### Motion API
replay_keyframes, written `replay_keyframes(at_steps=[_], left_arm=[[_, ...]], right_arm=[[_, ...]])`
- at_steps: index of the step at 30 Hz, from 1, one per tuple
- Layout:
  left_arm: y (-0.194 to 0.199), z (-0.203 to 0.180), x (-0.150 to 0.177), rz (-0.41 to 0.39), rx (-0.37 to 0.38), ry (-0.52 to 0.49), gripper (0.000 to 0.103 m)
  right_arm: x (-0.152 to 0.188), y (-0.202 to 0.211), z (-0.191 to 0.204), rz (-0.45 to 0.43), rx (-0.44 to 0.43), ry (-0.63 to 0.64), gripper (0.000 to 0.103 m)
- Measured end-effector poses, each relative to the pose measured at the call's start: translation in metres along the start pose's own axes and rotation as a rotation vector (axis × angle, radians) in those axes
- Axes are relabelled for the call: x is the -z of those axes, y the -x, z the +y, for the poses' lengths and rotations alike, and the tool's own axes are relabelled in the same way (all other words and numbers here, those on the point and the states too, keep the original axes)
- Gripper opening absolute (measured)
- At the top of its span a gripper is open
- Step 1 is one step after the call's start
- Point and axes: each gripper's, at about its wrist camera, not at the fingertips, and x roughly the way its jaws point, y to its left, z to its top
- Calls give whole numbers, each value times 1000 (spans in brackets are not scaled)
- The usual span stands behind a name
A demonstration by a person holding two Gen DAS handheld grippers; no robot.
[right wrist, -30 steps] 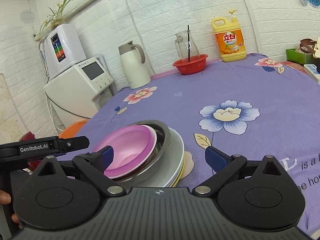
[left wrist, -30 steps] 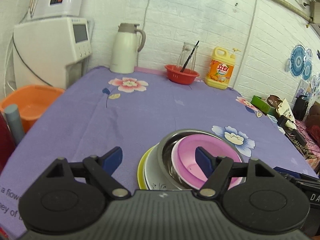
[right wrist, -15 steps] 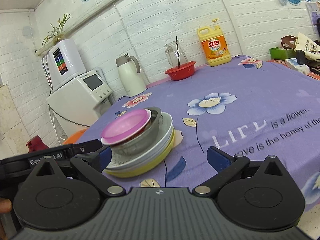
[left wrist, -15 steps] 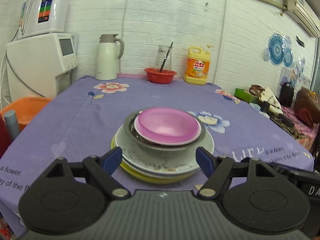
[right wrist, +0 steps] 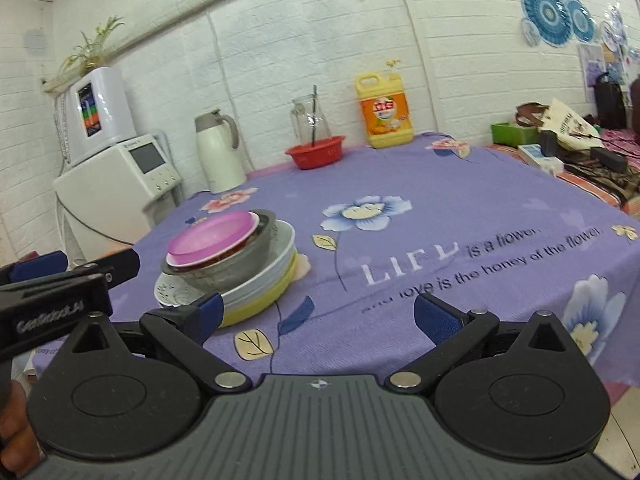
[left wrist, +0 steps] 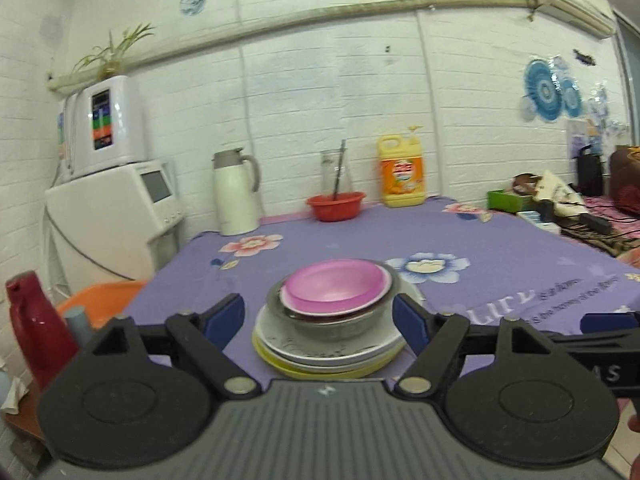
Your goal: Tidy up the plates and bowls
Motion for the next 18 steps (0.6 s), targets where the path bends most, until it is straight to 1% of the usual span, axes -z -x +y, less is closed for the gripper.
replay_keyframes(at_steps=[2,4,5,8,10,12,15,18], left_arm=[[0,0,1,16,20,17,76],[-3,-1,2,57,45,44,76],[-5,-1,3,76,52,54,75],[-13,-2,8,141,109,84,75],[-15,-2,13,165,127,101,75],[-15,-3,16,174,127,109,75],[-13,-2,17,170,131,130,75],[-10,3,16,164,141,155,75]], right_arm=[[1,7,-2,-1,47,-14,103],[2,13,-1,-6,92,-18,103],[2,15,-1,-11,100,-13,103],[7,22,-1,-21,142,18,103],[11,24,-4,-15,136,23,103],[12,24,-6,1,125,18,103],[10,27,-2,-3,124,44,103],[9,33,1,-26,111,57,103]])
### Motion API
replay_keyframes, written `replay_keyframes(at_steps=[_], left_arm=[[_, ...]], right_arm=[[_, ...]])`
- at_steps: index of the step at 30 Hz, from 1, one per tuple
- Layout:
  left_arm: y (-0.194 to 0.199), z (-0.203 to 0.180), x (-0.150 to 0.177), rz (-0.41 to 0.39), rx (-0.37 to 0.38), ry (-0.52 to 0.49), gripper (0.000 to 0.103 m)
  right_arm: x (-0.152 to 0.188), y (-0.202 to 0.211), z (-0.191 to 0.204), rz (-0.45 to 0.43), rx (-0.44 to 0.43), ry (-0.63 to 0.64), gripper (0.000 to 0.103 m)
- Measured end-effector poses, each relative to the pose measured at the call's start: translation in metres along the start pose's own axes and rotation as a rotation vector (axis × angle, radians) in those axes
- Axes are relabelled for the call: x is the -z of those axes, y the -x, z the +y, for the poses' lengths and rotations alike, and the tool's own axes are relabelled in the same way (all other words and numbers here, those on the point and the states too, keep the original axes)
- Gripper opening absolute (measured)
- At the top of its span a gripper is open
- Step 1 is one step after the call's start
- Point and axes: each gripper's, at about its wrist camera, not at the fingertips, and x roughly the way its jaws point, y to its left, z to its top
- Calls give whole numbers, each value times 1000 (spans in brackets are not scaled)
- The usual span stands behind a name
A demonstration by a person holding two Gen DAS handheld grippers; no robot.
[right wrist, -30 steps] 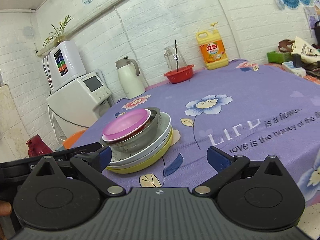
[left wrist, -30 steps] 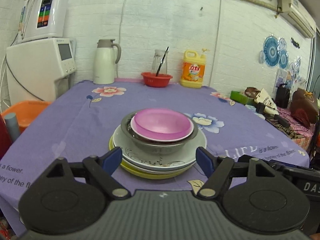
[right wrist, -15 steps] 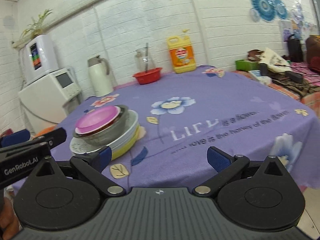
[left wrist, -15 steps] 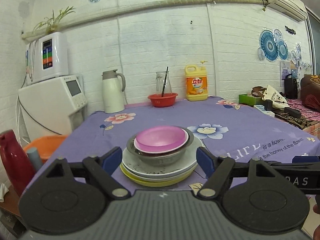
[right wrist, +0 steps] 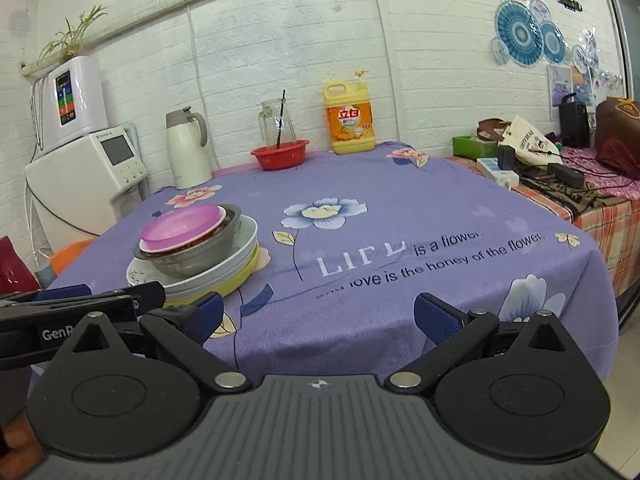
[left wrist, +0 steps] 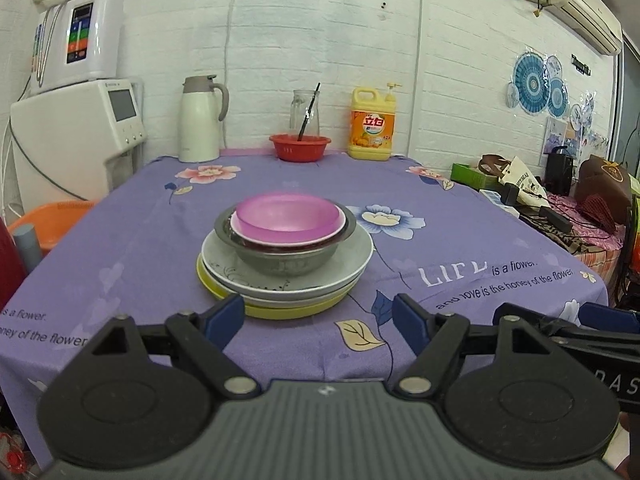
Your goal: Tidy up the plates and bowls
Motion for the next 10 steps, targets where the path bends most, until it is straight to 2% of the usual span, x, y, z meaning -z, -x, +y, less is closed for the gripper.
replay_keyframes(at_steps=[4,10], left_arm=[[3,3,-2,-10,1,20,75],[3,5,-4,-16,-9,34,75]], right_arm=[[-2,6,1,-33,5,-3,103],[-2,2,-5,-23,-1,-35,103]])
